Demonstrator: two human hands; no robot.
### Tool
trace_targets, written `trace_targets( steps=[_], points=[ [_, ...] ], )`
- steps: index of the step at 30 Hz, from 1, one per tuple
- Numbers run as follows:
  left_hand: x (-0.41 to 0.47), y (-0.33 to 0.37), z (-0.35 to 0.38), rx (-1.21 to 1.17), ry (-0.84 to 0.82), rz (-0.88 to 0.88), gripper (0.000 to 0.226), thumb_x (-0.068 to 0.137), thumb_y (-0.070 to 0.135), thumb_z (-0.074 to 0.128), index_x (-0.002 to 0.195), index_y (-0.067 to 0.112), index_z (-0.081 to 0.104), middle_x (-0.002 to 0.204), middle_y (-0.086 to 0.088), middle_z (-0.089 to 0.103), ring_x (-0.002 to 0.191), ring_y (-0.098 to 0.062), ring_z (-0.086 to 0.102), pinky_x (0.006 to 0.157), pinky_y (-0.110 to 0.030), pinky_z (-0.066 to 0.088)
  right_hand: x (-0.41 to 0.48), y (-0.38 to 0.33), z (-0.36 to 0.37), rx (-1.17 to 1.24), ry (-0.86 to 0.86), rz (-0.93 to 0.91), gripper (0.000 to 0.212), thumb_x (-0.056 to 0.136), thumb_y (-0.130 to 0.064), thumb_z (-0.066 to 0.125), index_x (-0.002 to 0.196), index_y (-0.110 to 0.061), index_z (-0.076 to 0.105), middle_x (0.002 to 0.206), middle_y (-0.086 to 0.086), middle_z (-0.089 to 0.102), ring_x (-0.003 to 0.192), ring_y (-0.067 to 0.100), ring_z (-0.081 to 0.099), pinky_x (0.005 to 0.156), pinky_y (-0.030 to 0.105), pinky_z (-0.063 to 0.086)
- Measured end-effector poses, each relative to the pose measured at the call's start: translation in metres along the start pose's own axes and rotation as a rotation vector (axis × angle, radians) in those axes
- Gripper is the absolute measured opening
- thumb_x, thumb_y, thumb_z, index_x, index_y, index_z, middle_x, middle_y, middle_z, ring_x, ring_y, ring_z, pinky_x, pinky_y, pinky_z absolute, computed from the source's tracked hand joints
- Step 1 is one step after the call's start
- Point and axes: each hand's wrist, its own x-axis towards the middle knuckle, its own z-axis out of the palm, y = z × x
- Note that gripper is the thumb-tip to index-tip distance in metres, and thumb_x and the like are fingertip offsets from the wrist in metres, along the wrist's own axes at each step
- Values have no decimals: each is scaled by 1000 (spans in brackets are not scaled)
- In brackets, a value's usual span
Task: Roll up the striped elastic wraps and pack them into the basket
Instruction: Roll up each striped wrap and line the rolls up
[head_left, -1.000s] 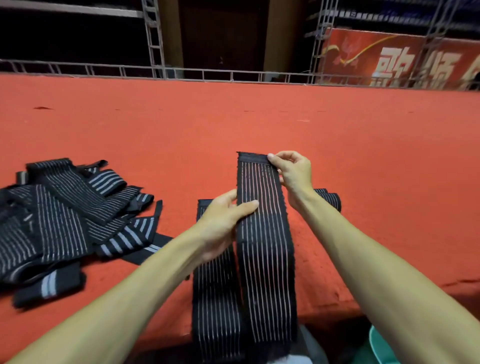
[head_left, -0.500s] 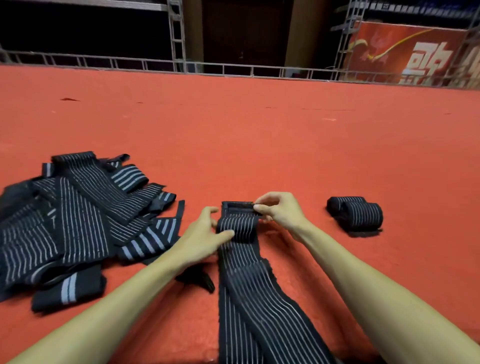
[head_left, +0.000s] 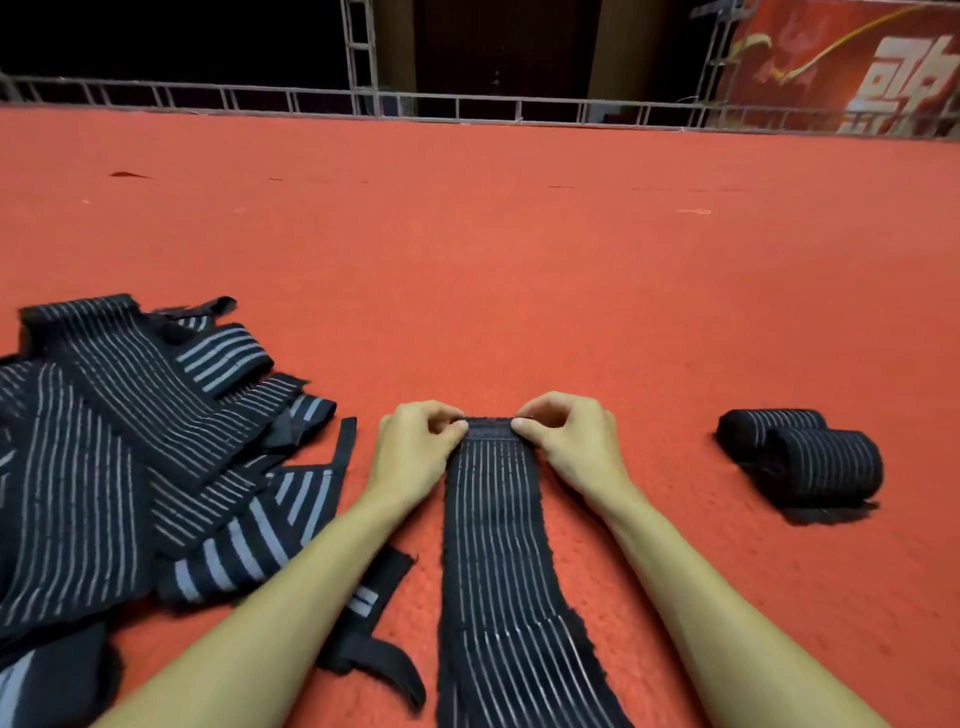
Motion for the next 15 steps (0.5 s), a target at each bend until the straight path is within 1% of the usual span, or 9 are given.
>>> trace_targets(
  steps=[2, 3, 5, 7, 9, 11, 12, 15],
  points=[
    [-1, -4, 4, 17, 57, 11, 15, 86, 21, 67, 98, 18, 75, 87, 4, 73, 81, -7, 62, 78, -17, 42, 1, 2, 0, -21, 2, -6, 1, 79, -26, 75, 78, -26, 74, 73, -15, 69, 73, -4, 61, 64, 4, 39],
    [-1, -5, 5, 16, 73, 9, 16, 86, 21, 67, 99, 18, 75, 88, 3, 73, 81, -6, 62, 76, -14, 39, 2, 2, 1, -24, 1, -5, 1, 79, -26, 75, 79, -25, 75, 74, -15, 69, 74, -5, 61, 63, 3, 38],
    [2, -7, 5, 24, 76, 10, 19, 87, 20, 66, 103, 17, 75, 96, 3, 73, 85, -4, 60, 76, -9, 35, 3, 3, 2, -33, -5, 2, 4, 79, -27, 76, 81, -24, 77, 74, -13, 70, 73, -3, 61, 61, 3, 38],
    [4, -8, 5, 72, 71, 22, 21, 88, 21, 64, 107, 17, 74, 99, 2, 71, 87, -6, 58, 74, -8, 32, 3, 3, 4, -53, -14, 3, 6, 79, -28, 76, 83, -24, 77, 75, -11, 71, 72, 1, 61, 60, 4, 38],
    [5, -9, 7, 116, 59, 38, 23, 89, 22, 64, 109, 18, 73, 92, 3, 65, 83, -7, 54, 71, -10, 30, 4, 3, 4, -74, -9, 4, 9, 79, -28, 76, 87, -24, 77, 75, -10, 70, 69, 0, 59, 61, 4, 37],
    [6, -11, 8, 134, 55, 55, 23, 89, 22, 63, 110, 18, 72, 88, 4, 59, 80, -7, 51, 70, -12, 29, 5, 3, 4, -88, -16, -1, 14, 80, -28, 75, 94, -24, 76, 74, -11, 67, 67, -2, 56, 62, 4, 37],
    [7, -11, 8, 141, 51, 65, 23, 89, 22, 63, 110, 19, 72, 88, 5, 58, 79, -7, 50, 71, -13, 30, 5, 2, 4, -101, -24, -3, 16, 81, -28, 74, 96, -24, 76, 77, -10, 67, 68, -1, 56, 63, 5, 38],
    [6, -12, 9, 107, 44, 84, 14, 89, 19, 64, 100, 21, 71, 84, 6, 58, 72, -2, 49, 69, -15, 31, 3, 0, 6, -196, -60, -35, 15, 86, -29, 68, 99, -25, 75, 91, -6, 65, 81, 7, 56, 75, 19, 39]
  ],
)
